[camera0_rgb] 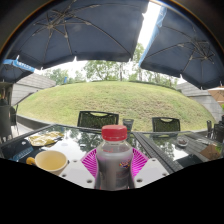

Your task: Pour water

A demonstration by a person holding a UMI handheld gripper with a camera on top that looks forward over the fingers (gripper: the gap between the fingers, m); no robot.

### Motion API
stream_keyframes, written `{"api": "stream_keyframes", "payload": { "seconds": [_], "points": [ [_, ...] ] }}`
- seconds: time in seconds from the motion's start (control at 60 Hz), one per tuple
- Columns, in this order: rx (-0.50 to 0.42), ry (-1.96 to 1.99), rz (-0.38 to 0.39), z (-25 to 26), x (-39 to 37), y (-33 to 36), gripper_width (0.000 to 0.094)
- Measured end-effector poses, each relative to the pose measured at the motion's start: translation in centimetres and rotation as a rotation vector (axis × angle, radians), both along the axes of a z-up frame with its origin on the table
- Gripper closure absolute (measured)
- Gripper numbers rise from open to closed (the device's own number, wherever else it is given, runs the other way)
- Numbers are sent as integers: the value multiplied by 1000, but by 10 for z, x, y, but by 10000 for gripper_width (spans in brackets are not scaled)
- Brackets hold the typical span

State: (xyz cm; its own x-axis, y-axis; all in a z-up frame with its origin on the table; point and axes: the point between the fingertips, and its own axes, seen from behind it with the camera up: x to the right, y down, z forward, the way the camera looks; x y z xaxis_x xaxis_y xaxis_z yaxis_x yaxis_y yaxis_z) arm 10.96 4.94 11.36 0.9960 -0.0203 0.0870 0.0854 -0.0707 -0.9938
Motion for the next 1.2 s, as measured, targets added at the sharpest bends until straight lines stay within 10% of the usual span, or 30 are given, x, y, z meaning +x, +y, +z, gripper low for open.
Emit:
{"api": "stream_keyframes", "payload": {
  "seconds": [0.2,0.317,0.417,1.2],
  "points": [
    [30,110,-9,3,14,2,535],
    [22,119,-3,1,13,4,387],
    [-112,117,-9,-25,19,-1,84],
    [-105,-65,267,2,-107,-258,96]
  ]
}}
